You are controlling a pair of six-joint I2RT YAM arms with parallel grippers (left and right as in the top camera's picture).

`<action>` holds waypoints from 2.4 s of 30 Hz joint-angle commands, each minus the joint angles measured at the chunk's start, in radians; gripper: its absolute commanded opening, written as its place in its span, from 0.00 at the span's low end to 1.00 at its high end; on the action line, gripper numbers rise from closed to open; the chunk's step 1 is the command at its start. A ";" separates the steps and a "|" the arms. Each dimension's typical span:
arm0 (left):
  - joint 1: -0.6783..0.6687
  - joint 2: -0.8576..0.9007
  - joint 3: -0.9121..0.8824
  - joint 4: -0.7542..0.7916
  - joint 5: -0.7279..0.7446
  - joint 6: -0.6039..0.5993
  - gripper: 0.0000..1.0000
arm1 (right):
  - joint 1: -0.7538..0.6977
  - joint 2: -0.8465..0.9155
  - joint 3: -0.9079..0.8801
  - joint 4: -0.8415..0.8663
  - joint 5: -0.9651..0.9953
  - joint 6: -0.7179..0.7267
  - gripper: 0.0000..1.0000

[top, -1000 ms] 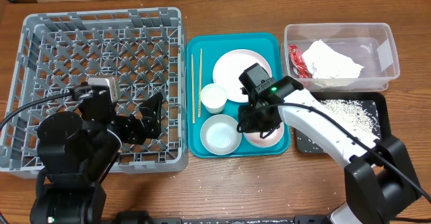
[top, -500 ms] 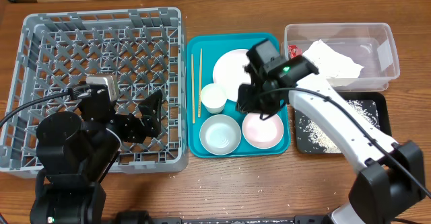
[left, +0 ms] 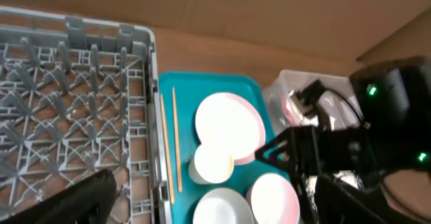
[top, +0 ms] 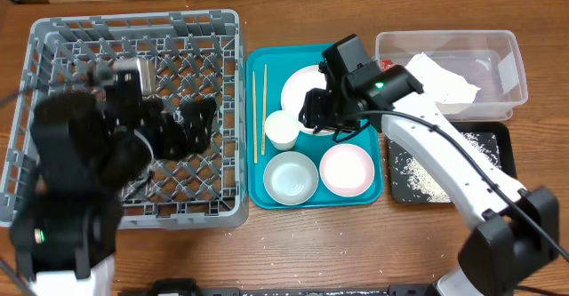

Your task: Sort waste into correct bins and load items into the dishwasher

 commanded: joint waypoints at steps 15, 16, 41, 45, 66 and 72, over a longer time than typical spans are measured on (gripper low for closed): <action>0.010 0.356 0.177 -0.227 -0.175 -0.006 0.94 | 0.037 0.212 0.016 0.100 0.053 0.082 0.39; 0.010 0.373 0.177 -0.228 -0.175 -0.006 0.95 | 0.040 0.222 0.016 0.104 0.053 0.082 0.34; 0.058 0.481 0.108 -0.215 0.865 0.431 1.00 | -0.290 -0.091 0.027 0.085 -0.795 -0.321 0.04; 0.050 0.546 0.083 -0.217 1.057 0.527 1.00 | -0.312 -0.086 0.027 0.091 -0.982 -0.399 0.04; -0.114 0.629 0.083 -0.224 1.196 0.541 0.97 | -0.225 -0.086 0.027 0.175 -0.920 -0.278 0.04; -0.115 0.629 0.083 -0.224 1.196 0.541 0.76 | -0.213 -0.086 0.027 0.196 -0.857 -0.223 0.04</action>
